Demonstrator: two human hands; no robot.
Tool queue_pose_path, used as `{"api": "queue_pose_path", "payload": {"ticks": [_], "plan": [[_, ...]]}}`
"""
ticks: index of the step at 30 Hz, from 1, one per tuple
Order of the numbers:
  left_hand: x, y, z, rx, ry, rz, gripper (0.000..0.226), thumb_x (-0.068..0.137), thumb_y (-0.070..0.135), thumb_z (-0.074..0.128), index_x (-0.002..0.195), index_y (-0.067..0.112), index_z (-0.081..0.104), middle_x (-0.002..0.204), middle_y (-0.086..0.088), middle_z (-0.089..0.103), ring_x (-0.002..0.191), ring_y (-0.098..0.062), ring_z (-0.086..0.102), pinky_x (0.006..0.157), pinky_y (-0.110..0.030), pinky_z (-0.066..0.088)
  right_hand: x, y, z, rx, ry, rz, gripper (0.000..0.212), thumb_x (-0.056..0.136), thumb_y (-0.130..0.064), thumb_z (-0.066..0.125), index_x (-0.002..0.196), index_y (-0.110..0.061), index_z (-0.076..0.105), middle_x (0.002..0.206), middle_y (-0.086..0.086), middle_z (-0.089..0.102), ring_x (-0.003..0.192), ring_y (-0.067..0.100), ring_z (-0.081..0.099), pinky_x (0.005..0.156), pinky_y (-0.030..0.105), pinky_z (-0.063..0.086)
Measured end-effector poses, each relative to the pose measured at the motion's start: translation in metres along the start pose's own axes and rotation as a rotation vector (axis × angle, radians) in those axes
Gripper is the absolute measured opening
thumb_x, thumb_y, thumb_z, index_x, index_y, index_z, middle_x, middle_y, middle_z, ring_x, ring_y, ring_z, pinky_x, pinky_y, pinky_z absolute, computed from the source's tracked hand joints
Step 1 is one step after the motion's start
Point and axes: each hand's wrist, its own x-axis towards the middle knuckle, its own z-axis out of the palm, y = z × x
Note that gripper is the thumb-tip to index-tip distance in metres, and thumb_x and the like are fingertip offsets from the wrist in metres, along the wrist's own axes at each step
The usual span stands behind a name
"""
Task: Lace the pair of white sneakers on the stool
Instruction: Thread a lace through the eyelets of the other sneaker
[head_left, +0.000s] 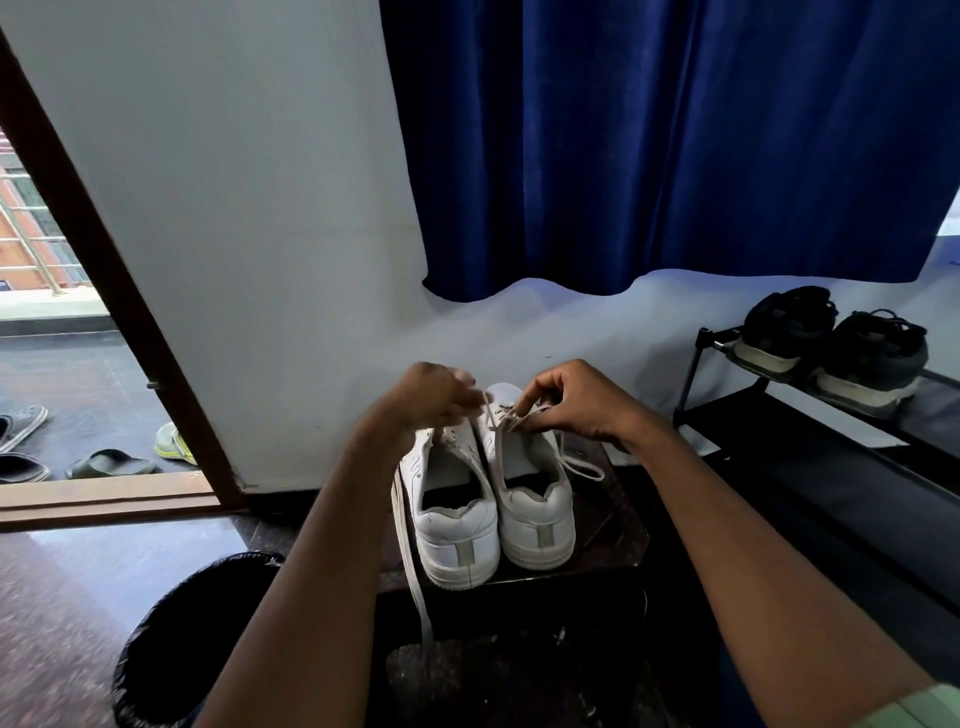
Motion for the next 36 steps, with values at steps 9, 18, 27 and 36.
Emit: {"api": "queue_pose_path", "payload": {"ticks": [9, 18, 27, 36], "plan": [[0.013, -0.013, 0.014, 0.822, 0.152, 0.229, 0.031, 0.098, 0.033, 0.06, 0.087, 0.011, 0.08, 0.073, -0.008, 0.071, 0.072, -0.022, 0.065, 0.072, -0.032, 0.05, 0.008, -0.001, 0.002, 0.206, 0.586, 0.001, 0.005, 0.091, -0.024, 0.075, 0.089, -0.02, 0.077, 0.075, -0.005, 0.074, 0.06, 0.014, 0.069, 0.06, 0.031, 0.06], [0.008, 0.007, 0.02, -0.101, 0.244, 0.414, 0.053, 0.108, 0.044, 0.042, 0.075, 0.009, 0.065, 0.072, 0.001, 0.067, 0.068, -0.016, 0.058, 0.074, -0.034, 0.047, 0.009, -0.001, 0.009, 0.152, 0.479, -0.032, 0.017, 0.084, -0.038, 0.083, 0.084, -0.022, 0.079, 0.078, -0.01, 0.075, 0.065, 0.003, 0.067, 0.066, 0.027, 0.058], [0.013, -0.018, 0.012, 0.832, 0.153, 0.357, 0.038, 0.093, 0.061, 0.061, 0.078, 0.027, 0.069, 0.075, 0.004, 0.069, 0.065, -0.012, 0.06, 0.059, -0.026, 0.042, 0.007, -0.004, 0.018, -0.067, 0.228, -0.127, 0.014, 0.076, -0.008, 0.08, 0.083, -0.02, 0.081, 0.075, -0.009, 0.076, 0.072, 0.009, 0.071, 0.075, 0.039, 0.063], [0.0, 0.007, 0.011, -0.231, 0.104, 0.351, 0.051, 0.106, 0.04, 0.052, 0.071, 0.003, 0.058, 0.06, -0.008, 0.06, 0.054, -0.018, 0.057, 0.064, -0.035, 0.054, 0.008, 0.002, 0.016, -0.114, 0.085, -0.129, 0.013, 0.073, -0.016, 0.089, 0.079, -0.024, 0.081, 0.078, -0.012, 0.074, 0.07, 0.001, 0.064, 0.066, 0.02, 0.049]]}}
